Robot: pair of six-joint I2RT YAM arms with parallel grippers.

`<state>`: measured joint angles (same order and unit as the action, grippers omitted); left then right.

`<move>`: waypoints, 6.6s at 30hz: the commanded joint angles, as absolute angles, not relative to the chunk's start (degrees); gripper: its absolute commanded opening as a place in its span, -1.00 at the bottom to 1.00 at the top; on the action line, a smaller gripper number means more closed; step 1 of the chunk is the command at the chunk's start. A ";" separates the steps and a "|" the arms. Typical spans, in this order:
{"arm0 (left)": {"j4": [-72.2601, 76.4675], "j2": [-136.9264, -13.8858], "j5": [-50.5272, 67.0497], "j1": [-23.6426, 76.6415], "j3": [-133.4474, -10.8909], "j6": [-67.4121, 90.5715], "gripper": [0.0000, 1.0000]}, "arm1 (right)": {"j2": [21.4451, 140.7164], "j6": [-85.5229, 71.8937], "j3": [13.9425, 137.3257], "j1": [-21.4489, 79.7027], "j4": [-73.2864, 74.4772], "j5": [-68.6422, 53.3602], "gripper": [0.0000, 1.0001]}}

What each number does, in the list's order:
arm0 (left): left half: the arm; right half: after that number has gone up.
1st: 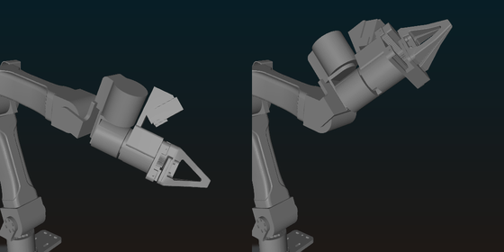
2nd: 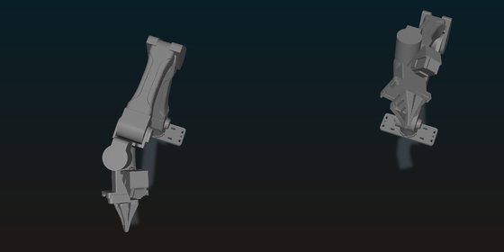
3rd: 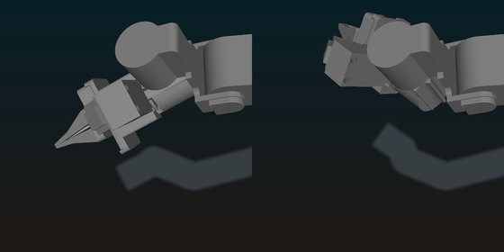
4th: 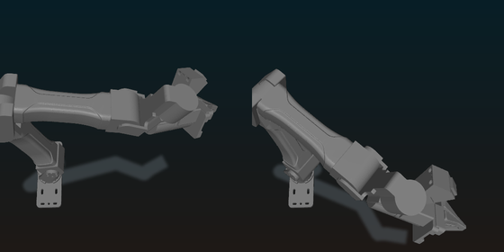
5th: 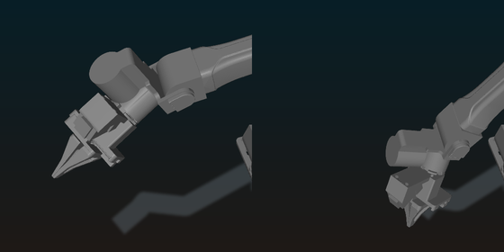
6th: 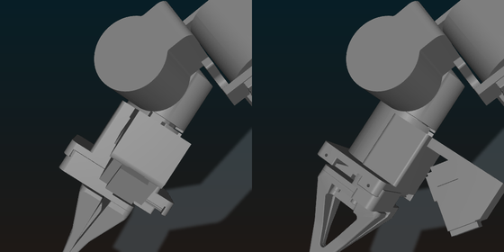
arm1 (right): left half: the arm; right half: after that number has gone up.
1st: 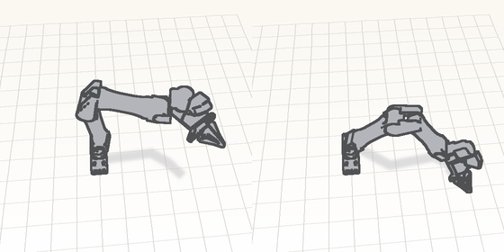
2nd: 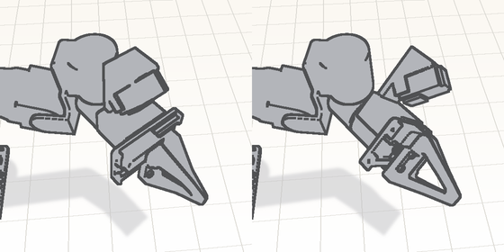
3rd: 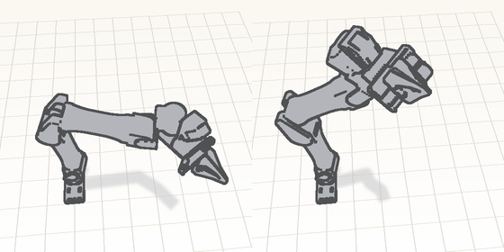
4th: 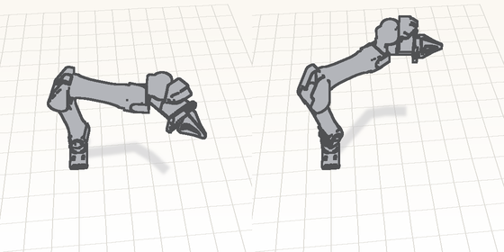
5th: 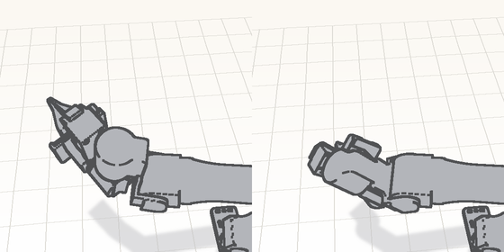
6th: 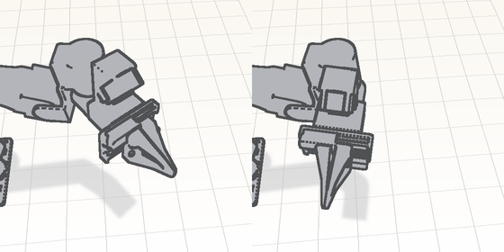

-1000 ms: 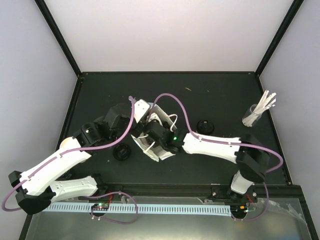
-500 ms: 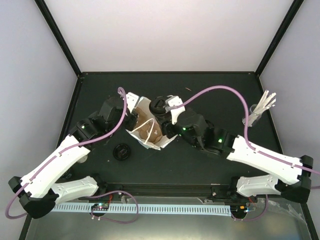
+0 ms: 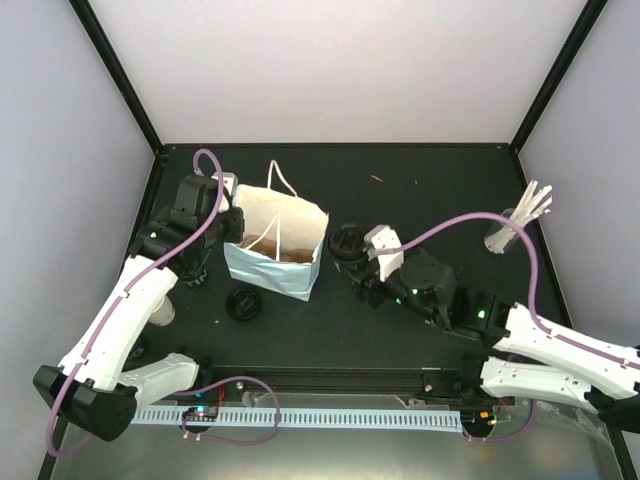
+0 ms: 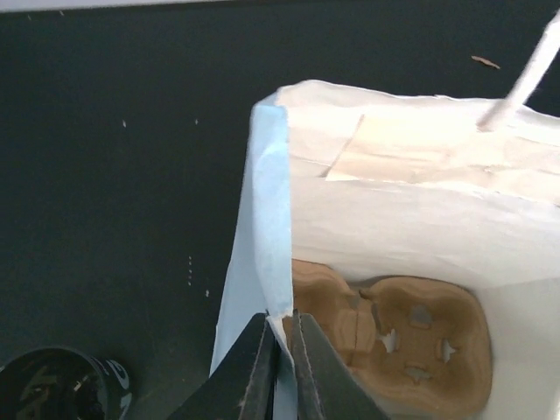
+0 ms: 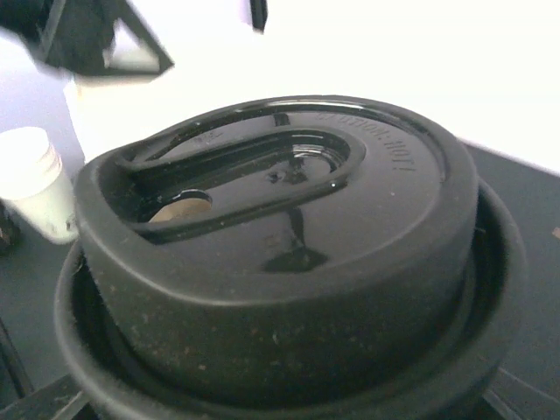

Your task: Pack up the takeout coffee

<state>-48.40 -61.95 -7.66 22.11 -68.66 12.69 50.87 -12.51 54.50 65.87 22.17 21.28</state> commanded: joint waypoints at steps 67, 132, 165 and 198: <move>-41.66 -35.24 20.64 38.62 -36.37 40.95 0.74 | 70.82 -19.95 19.69 79.27 -20.00 23.61 1.00; -66.34 -38.42 -24.34 32.15 -69.31 14.41 0.98 | 103.25 -69.74 87.81 75.13 66.22 18.57 0.71; -67.25 -37.00 -25.57 31.74 -68.03 13.78 0.97 | 105.74 -69.33 86.21 73.70 63.46 15.97 0.47; -65.49 -48.56 -12.94 18.97 -78.37 11.20 0.98 | 74.72 -56.19 81.77 70.27 73.11 32.15 0.36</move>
